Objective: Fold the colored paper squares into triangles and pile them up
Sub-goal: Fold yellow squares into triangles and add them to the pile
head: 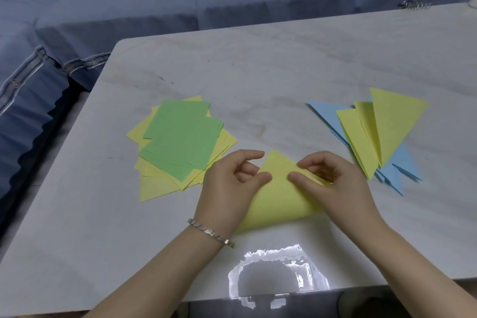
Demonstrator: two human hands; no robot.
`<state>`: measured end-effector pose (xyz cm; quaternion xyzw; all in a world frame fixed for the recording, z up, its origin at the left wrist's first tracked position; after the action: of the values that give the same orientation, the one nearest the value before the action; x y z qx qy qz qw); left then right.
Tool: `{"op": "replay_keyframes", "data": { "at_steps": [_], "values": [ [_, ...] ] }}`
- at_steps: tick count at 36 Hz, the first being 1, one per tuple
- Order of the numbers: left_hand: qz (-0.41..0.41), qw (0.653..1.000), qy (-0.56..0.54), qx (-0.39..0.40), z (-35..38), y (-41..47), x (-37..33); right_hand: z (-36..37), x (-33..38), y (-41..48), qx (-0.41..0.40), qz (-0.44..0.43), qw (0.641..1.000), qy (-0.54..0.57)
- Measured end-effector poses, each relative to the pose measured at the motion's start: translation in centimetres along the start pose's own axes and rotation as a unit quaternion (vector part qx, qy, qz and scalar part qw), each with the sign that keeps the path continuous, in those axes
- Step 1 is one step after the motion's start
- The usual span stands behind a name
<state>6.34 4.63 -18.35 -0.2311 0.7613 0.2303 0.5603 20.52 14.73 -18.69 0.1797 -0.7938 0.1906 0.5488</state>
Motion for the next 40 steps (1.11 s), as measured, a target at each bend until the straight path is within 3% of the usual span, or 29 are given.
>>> {"op": "replay_keyframes", "data": {
  "at_steps": [16,40],
  "values": [
    [-0.004,1.000,0.013,0.002,0.3,-1.2,-0.2,0.4,0.0,-0.2,0.034,0.033,0.998,0.051],
    [-0.031,0.999,-0.019,0.005,1.0,-1.5,0.1,0.5,0.3,-0.6,0.058,0.017,0.998,0.036]
  ]
}}
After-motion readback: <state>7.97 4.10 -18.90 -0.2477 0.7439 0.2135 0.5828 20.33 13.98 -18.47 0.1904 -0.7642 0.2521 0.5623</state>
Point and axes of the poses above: each hand's wrist, its own y-axis towards the middle knuckle, its own z-axis out of the palm, x = y × z, the point moved 9 cm from there along y, towards the middle knuckle, and after that the axes turned 10 degrees about z, right-handed, at the moved point
